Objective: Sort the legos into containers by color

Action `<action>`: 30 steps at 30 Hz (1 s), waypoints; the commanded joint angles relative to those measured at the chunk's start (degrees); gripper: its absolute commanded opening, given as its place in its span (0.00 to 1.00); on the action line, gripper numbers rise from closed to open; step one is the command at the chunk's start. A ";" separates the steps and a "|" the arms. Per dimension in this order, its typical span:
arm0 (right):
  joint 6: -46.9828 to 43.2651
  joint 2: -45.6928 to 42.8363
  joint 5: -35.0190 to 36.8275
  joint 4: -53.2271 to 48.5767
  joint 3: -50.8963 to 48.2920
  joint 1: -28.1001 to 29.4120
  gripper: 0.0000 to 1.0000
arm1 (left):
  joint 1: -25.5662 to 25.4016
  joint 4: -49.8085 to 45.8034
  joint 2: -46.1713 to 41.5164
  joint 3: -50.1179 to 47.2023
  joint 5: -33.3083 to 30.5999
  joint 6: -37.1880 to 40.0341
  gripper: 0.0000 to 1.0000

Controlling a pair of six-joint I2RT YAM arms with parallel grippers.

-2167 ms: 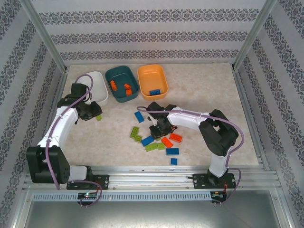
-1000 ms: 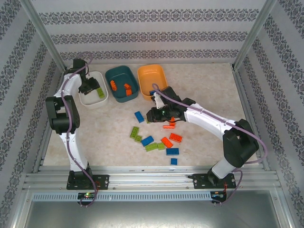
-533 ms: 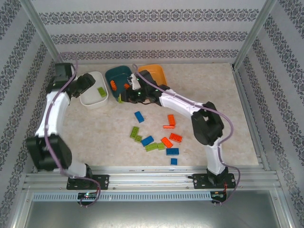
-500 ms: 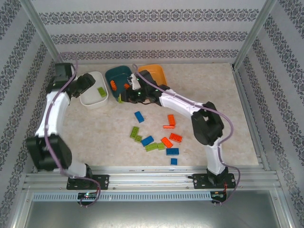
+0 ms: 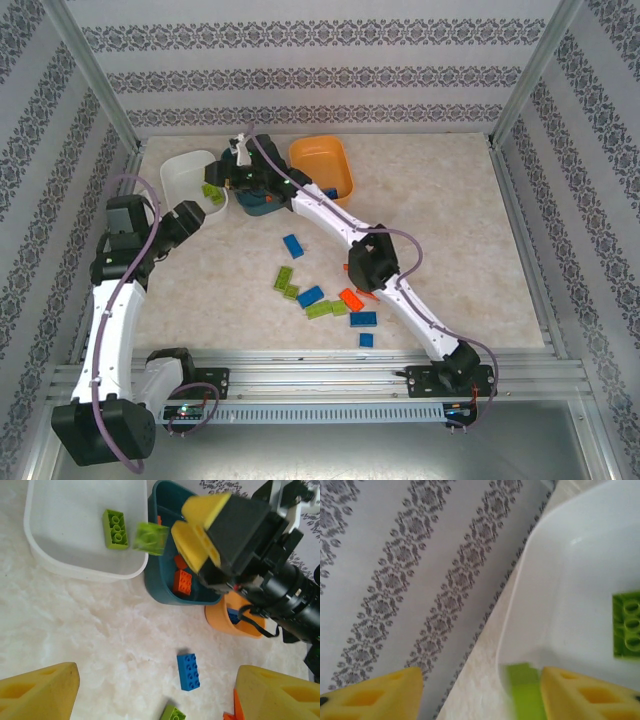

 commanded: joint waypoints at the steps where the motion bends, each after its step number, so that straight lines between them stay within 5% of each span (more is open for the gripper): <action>1: 3.71 2.51 4.55 3.68 4.21 0.29 0.75 | 0.86 -1.81 -0.93 0.06 0.93 3.27 0.83; 10: -4.77 -16.14 4.53 6.36 -21.33 0.59 0.75 | 0.86 -2.01 -1.25 0.81 2.29 4.24 0.83; 17: -16.01 -46.52 19.69 -11.28 -56.33 1.80 0.74 | -0.55 -6.09 -1.64 1.61 5.87 6.57 0.83; 25: -11.22 -75.47 30.95 -35.98 -89.72 1.52 0.71 | -15.57 -12.24 -0.63 1.12 -0.02 7.94 0.83; 30: -4.08 -86.89 31.70 -45.22 -101.35 7.53 0.70 | -27.91 -11.69 0.62 -0.86 -6.75 4.67 0.83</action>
